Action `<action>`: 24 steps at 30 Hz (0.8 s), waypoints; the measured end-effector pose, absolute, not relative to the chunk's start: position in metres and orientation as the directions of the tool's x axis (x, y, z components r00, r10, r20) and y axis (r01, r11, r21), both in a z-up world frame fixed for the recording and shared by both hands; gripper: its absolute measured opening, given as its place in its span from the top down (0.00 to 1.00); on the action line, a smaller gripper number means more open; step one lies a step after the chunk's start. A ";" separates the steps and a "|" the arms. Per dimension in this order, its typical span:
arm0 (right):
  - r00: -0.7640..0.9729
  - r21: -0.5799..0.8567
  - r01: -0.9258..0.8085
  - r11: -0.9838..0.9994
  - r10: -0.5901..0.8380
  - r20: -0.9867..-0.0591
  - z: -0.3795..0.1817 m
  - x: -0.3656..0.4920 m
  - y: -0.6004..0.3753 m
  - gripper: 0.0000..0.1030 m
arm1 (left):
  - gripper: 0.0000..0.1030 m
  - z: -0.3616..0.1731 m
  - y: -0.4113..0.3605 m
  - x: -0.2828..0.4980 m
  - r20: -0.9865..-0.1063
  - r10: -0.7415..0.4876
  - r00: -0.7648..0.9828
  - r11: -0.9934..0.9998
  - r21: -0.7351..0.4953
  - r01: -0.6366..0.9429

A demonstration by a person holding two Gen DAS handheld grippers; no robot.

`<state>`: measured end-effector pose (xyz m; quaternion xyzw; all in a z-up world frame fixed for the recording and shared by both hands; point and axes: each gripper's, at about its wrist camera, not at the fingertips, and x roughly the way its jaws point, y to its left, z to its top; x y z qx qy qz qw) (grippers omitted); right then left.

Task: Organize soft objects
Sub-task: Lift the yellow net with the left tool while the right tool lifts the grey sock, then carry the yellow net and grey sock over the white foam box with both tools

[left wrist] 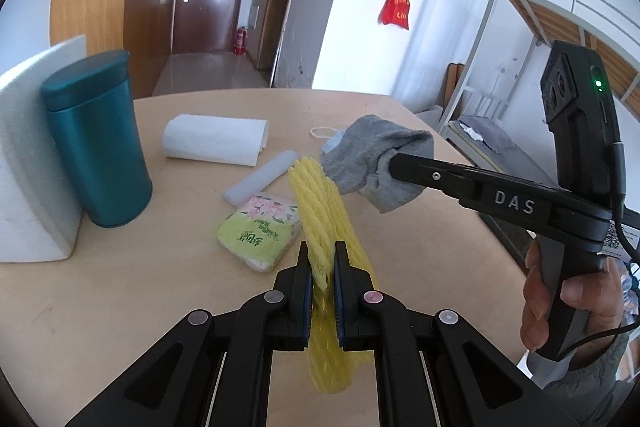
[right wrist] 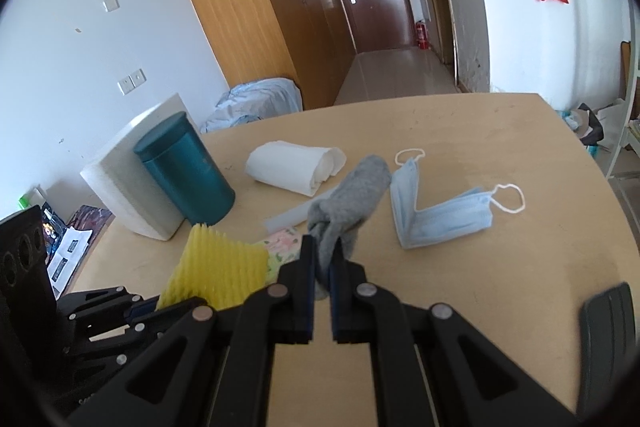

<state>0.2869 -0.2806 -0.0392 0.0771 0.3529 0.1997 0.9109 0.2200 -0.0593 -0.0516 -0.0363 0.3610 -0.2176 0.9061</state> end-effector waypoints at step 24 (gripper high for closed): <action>0.754 0.247 -0.325 0.913 0.407 -0.516 -0.021 0.140 -0.268 0.92 | 0.91 -0.020 -0.024 0.089 -0.537 -0.395 0.745 0.916 -0.167 0.365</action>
